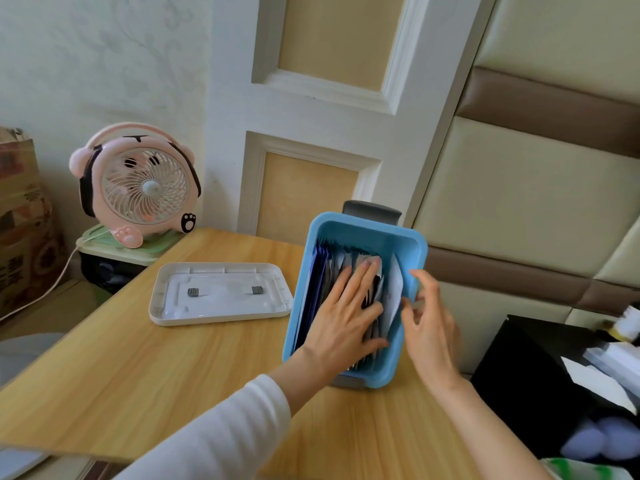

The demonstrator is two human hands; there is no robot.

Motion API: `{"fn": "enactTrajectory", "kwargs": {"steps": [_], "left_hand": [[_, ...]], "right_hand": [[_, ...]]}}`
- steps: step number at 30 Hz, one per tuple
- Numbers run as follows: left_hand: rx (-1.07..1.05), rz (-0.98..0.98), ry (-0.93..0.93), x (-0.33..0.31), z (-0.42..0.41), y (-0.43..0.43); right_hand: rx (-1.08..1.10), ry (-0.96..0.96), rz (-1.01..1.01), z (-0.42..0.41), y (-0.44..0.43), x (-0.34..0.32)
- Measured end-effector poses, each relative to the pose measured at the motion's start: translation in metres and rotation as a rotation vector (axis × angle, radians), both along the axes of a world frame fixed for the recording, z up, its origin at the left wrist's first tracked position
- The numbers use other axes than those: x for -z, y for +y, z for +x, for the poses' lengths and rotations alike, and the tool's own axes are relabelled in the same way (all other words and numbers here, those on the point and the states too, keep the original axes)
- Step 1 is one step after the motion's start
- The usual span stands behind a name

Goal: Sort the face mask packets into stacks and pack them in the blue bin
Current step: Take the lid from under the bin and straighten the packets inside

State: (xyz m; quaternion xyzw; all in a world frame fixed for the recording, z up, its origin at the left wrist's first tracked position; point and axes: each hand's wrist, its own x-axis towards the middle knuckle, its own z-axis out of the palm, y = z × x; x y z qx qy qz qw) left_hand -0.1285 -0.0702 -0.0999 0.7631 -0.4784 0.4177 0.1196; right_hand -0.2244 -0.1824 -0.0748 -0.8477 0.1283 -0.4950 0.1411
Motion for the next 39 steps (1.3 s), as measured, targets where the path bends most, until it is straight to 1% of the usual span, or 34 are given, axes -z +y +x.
{"fn": "enactTrajectory", "kwargs": {"steps": [1, 3, 4, 5, 8, 11, 13, 17, 20, 23, 25, 28, 32, 36, 39], "left_hand": [[-0.013, 0.023, -0.011, 0.001, 0.0, 0.001], [-0.055, 0.052, -0.014, 0.001, -0.002, -0.001], [-0.076, 0.045, -0.015, 0.001, -0.004, -0.002], [-0.084, 0.022, -0.022, 0.0, -0.005, -0.004], [-0.057, -0.05, -0.042, -0.001, -0.011, -0.007], [-0.058, -0.066, -0.05, 0.0, -0.013, -0.008], [-0.075, -0.044, -0.062, 0.003, -0.014, -0.005], [-0.092, 0.022, -0.093, 0.009, -0.012, 0.003], [-0.062, 0.06, -0.098, 0.009, -0.007, 0.008], [-0.033, 0.062, -0.091, 0.009, -0.011, 0.007], [-0.018, 0.053, -0.075, 0.008, -0.014, 0.009], [0.059, 0.038, -0.044, 0.0, -0.014, 0.016], [0.059, -0.051, 0.005, -0.007, -0.013, 0.028], [0.052, -0.052, 0.14, -0.004, -0.003, 0.033], [0.066, -0.031, 0.222, 0.006, 0.006, 0.041]], "right_hand": [[0.022, -0.009, -0.041, 0.0, 0.002, 0.0], [0.036, 0.015, -0.038, -0.004, 0.007, 0.0], [0.069, 0.062, -0.052, -0.006, 0.009, 0.002], [0.148, 0.121, -0.099, -0.008, 0.011, 0.003], [0.344, 0.305, -0.226, -0.006, 0.019, 0.001], [0.414, 0.428, -0.124, 0.003, 0.021, -0.012], [0.416, 0.512, -0.074, 0.01, 0.02, -0.021], [0.38, 0.577, 0.036, 0.021, 0.02, -0.038], [0.413, 0.658, 0.091, 0.028, 0.021, -0.031], [0.392, 0.64, 0.155, 0.025, 0.022, -0.006], [0.354, 0.585, 0.191, 0.019, 0.025, 0.013], [0.289, 0.494, 0.242, 0.009, 0.028, 0.03], [0.27, 0.502, 0.221, 0.016, 0.017, 0.031], [0.251, 0.517, 0.138, 0.022, 0.022, 0.019], [0.274, 0.464, 0.105, 0.026, 0.03, 0.011]]}}
